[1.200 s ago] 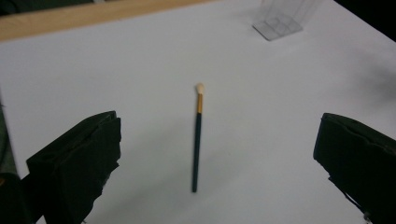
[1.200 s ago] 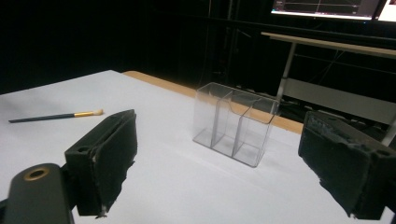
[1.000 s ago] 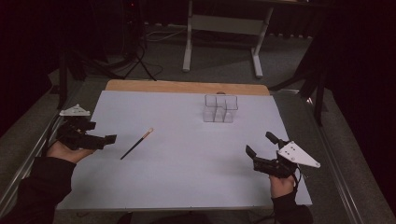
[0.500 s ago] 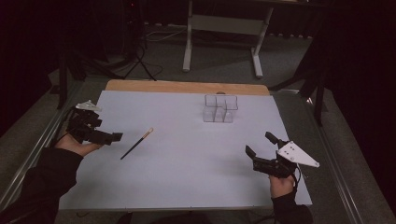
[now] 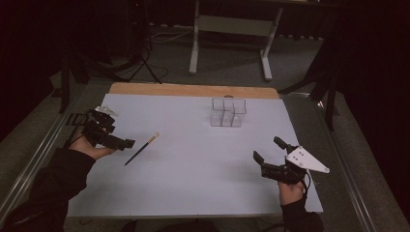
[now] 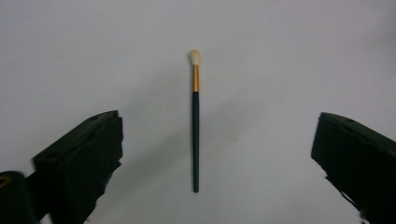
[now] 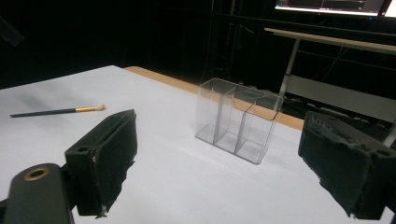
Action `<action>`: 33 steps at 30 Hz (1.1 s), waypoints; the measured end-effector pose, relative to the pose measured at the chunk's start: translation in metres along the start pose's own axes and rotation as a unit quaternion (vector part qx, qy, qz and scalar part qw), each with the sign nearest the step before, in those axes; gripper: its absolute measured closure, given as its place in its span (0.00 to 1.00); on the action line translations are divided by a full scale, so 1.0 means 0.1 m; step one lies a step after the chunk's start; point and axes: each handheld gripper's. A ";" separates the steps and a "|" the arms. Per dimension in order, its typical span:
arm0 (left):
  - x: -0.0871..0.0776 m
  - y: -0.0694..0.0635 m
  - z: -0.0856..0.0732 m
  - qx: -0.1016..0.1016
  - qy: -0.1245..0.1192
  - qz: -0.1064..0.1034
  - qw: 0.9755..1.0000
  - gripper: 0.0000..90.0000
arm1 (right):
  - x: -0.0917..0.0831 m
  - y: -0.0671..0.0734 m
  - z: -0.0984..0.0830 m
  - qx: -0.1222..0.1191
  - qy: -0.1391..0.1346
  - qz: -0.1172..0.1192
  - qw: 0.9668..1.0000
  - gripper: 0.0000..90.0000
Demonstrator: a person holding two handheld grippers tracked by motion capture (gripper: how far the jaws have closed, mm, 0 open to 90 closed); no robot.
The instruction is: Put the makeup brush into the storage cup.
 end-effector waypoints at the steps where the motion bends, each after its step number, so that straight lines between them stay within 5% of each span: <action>1: 0.01 0.00 0.01 -0.001 0.001 -0.004 1.000 0.04 | 0.00 0.00 0.00 0.000 0.001 0.000 1.000 0.13; 33: 0.60 0.02 0.06 0.030 0.072 -0.048 0.996 0.24 | 0.03 0.01 -0.01 -0.002 0.005 0.013 1.000 0.13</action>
Point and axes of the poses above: each handheld gripper's, and its own axes: x roughly forward along the jaws, z roughly out of its top, y roughly to its left, and after that the axes turned 5 degrees about x, right-handed
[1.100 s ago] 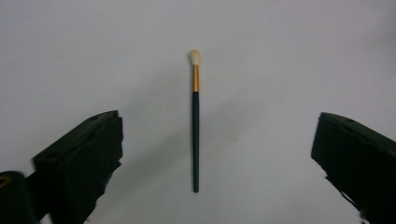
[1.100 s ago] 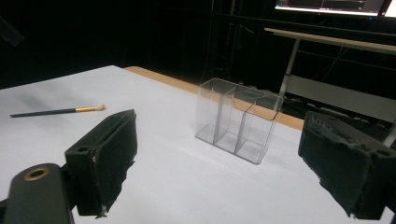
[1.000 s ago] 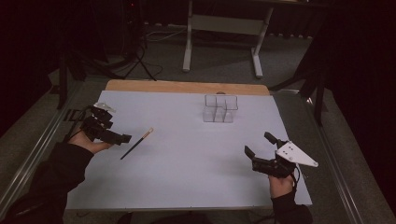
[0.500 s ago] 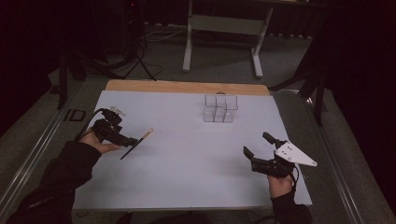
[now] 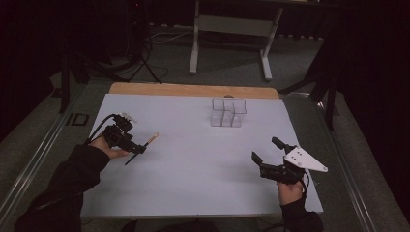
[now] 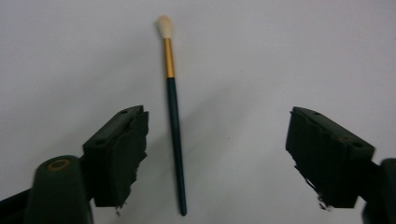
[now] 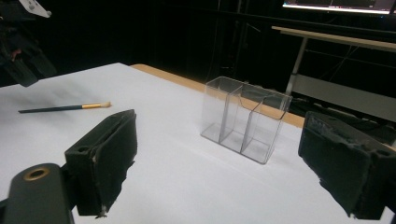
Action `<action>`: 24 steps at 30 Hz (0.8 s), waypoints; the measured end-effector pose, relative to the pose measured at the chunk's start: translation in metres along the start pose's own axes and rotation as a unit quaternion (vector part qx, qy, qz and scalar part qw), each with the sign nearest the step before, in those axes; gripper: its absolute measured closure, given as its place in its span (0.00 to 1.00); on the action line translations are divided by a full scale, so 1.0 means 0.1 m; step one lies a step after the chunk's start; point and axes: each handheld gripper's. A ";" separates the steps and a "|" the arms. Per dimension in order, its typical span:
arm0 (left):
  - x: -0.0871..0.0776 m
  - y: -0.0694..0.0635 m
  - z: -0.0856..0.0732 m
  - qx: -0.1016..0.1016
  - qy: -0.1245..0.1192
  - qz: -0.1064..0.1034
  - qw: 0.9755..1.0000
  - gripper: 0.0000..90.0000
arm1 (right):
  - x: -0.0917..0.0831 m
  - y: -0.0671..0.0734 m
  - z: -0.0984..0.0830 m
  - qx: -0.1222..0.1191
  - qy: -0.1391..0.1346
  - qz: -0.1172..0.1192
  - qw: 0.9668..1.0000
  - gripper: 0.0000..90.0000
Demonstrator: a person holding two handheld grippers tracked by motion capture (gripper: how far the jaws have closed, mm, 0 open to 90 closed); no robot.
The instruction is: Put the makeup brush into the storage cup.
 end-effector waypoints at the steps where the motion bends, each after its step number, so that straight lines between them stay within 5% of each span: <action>1: 0.01 0.01 0.00 0.000 0.002 -0.005 1.000 0.24 | 0.00 0.00 0.00 0.000 0.000 0.000 1.000 0.13; 9: 0.16 0.02 0.02 -0.002 0.023 0.007 1.000 0.31 | 0.00 0.00 0.00 0.000 0.002 0.000 1.000 0.13; 18: 0.31 0.03 0.06 -0.001 0.047 0.013 0.999 0.60 | 0.01 0.00 -0.01 -0.002 0.003 0.001 1.000 0.13; 24: 0.39 0.05 0.09 0.003 0.062 0.025 0.998 0.69 | 0.01 0.00 -0.01 0.000 0.004 0.002 1.000 0.13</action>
Point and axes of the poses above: each handheld gripper's, and its own axes: x roughly forward along the jaws, z roughly out of its top, y roughly to its left, and after that the axes turned 5 degrees about x, right-handed
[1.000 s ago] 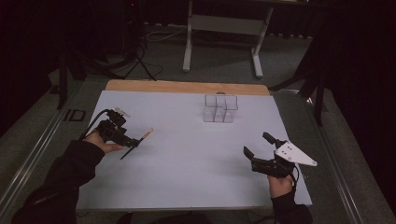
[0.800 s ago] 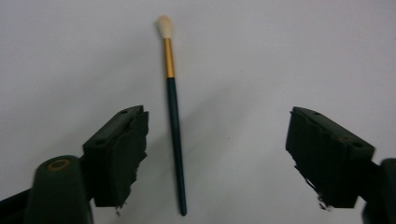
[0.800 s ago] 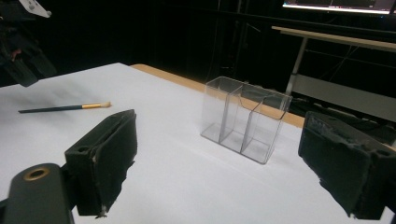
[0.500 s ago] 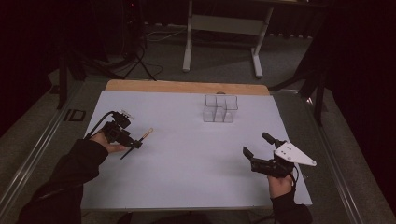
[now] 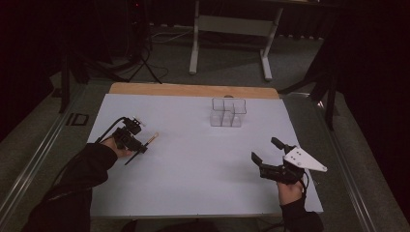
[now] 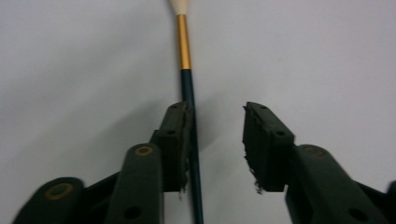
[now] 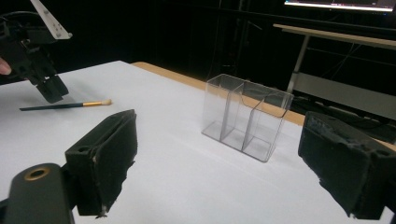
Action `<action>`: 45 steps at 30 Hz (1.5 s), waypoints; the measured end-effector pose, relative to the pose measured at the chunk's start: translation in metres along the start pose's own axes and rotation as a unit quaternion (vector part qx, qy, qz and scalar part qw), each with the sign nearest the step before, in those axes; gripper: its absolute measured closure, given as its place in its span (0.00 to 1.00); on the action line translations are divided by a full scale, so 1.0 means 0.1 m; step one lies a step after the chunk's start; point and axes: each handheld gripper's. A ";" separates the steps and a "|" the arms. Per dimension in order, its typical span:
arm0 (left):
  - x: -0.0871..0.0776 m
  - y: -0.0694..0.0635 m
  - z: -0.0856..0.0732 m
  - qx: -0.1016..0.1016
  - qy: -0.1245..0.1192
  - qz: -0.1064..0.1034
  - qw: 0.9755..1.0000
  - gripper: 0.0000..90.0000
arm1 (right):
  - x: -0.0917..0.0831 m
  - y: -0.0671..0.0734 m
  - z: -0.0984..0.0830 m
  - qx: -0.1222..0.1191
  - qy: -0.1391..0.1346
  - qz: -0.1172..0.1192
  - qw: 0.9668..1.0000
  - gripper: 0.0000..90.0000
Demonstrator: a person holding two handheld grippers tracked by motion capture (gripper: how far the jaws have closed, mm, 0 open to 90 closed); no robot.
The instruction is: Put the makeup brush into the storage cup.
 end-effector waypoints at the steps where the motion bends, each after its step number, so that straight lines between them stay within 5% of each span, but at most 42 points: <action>1: 0.01 0.00 0.00 -0.002 0.000 0.000 1.000 0.71 | 0.00 0.00 0.00 0.000 0.000 0.000 1.000 0.13; 24: 0.19 0.04 0.03 0.018 0.045 0.026 0.999 0.81 | -0.01 0.00 0.01 -0.002 -0.002 0.001 1.000 0.13; 33: 0.21 -0.04 0.07 0.025 0.061 0.039 0.997 0.92 | 0.00 0.01 0.01 -0.003 -0.004 0.001 1.000 0.13; 43: 0.20 -0.03 0.07 0.017 0.059 0.033 0.998 0.93 | 0.00 0.00 0.00 0.001 -0.001 0.002 1.000 0.13; 45: 0.14 -0.04 0.08 0.006 0.031 0.027 0.999 0.93 | 0.00 0.00 0.00 0.002 -0.001 0.002 1.000 0.13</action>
Point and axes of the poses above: each handheld gripper's, and its own axes: x roughly forward along the jaws, z roughly out of its top, y roughly to its left, and after that the axes turned 5 degrees about x, right-handed
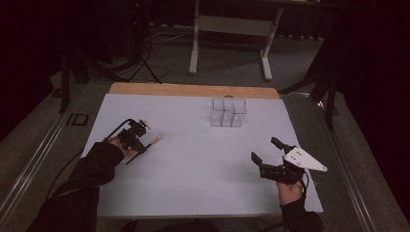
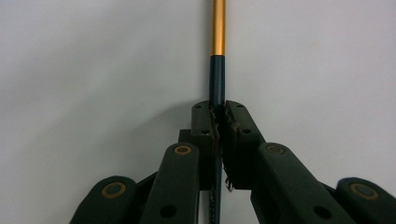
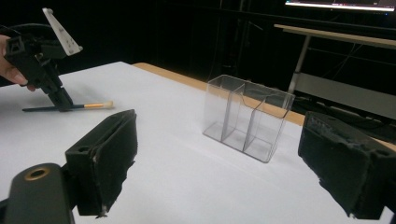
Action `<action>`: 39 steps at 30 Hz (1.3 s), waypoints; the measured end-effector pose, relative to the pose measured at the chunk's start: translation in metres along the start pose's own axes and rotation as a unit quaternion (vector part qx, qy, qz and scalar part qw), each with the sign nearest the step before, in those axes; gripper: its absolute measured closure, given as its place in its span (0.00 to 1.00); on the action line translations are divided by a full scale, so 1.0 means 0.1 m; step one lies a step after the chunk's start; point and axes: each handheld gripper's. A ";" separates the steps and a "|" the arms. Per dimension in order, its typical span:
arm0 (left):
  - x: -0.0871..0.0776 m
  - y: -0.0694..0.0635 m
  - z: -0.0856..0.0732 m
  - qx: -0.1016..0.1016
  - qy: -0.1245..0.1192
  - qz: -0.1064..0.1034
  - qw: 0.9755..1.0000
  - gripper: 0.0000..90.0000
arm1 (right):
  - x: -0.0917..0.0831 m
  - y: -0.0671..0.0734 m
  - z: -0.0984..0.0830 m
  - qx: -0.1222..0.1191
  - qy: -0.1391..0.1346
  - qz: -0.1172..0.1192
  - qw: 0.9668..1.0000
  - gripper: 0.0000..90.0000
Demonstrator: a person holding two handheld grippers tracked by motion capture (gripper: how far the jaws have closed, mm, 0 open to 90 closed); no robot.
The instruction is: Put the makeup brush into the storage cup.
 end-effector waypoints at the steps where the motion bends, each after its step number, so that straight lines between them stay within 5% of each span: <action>1: -0.03 0.00 0.00 -0.005 -0.014 -0.006 1.000 0.93 | 0.00 0.00 0.00 0.000 -0.001 0.000 1.000 0.13; 4: -0.11 0.00 0.01 -0.019 -0.041 -0.018 0.999 0.93 | 0.00 -0.01 0.00 0.002 -0.001 0.000 1.000 0.13; 12: -0.35 -0.11 0.05 -0.028 -0.131 -0.050 0.990 0.93 | 0.01 0.00 0.00 0.003 0.001 0.001 1.000 0.13; 16: -0.40 -0.15 0.05 -0.026 -0.152 -0.053 0.987 0.93 | 0.01 0.00 -0.01 0.003 0.002 0.002 1.000 0.13; 18: -0.44 -0.19 0.04 -0.022 -0.181 -0.063 0.981 0.93 | 0.02 0.00 -0.01 0.002 0.002 0.002 1.000 0.13; 25: -0.51 -0.28 0.04 -0.020 -0.216 -0.073 0.973 0.93 | 0.02 0.00 -0.01 0.004 0.005 0.003 1.000 0.13; 27: -0.52 -0.29 0.02 -0.020 -0.232 -0.082 0.969 0.93 | 0.02 0.00 -0.01 0.004 0.005 0.003 1.000 0.13; 31: -0.53 -0.31 -0.01 -0.028 -0.251 -0.079 0.964 0.93 | 0.03 -0.01 -0.02 0.006 0.008 0.005 1.000 0.13; 33: -0.54 -0.32 -0.03 -0.029 -0.268 -0.086 0.959 0.93 | 0.03 0.00 -0.02 0.006 0.009 0.006 1.000 0.13; 39: -0.56 -0.36 -0.04 -0.025 -0.297 -0.087 0.951 0.93 | 0.04 0.01 -0.01 0.004 0.010 0.009 1.000 0.13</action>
Point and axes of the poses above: each handheld gripper's, and its own axes: x roughly forward along the jaws, z roughly out of its top, y roughly to its left, and after that the axes turned 5 degrees about x, right-handed
